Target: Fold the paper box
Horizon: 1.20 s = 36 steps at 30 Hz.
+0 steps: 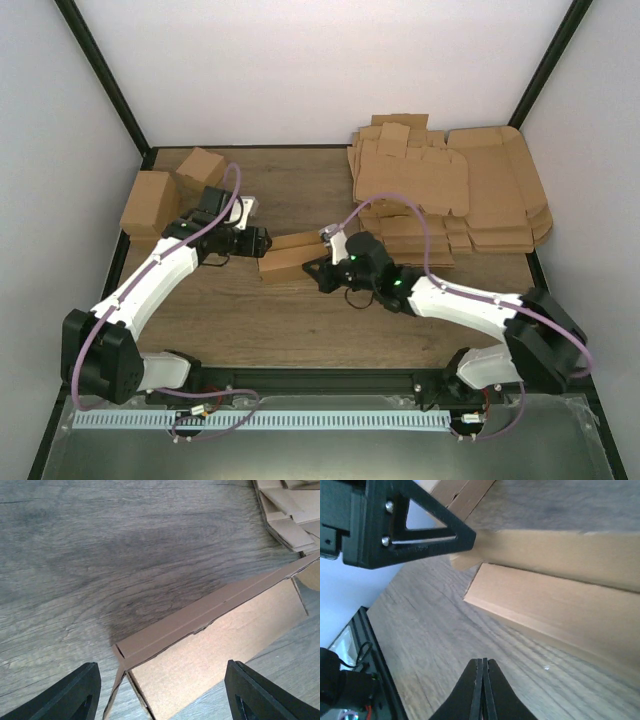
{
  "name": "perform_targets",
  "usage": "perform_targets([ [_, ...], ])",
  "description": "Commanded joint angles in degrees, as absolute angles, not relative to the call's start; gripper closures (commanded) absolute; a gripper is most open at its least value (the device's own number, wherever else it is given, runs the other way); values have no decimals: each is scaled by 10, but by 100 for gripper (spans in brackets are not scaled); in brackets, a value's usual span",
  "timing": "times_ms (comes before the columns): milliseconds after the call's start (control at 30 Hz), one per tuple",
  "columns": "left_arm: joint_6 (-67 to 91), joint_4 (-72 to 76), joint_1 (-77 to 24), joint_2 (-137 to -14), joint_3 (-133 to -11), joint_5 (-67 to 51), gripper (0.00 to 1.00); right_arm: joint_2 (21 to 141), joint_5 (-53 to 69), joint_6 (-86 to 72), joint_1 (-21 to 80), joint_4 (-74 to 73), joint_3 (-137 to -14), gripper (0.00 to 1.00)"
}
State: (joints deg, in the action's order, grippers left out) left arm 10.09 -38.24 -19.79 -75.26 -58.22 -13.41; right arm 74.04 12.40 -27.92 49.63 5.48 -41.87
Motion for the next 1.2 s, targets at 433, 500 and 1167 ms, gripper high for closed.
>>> perform_targets([
  [433, 129, -395, -194, -751, -563, -87, 45, 981, 25, -448, 555, 249, -525, 99],
  [500, 128, -393, -195, -751, -560, -85, 46, 994, 15, -447, 556, 244, -535, 99],
  [1167, 135, -401, -194, -762, -562, -86, 96, 1051, -10, -455, 556, 172, -565, 99],
])
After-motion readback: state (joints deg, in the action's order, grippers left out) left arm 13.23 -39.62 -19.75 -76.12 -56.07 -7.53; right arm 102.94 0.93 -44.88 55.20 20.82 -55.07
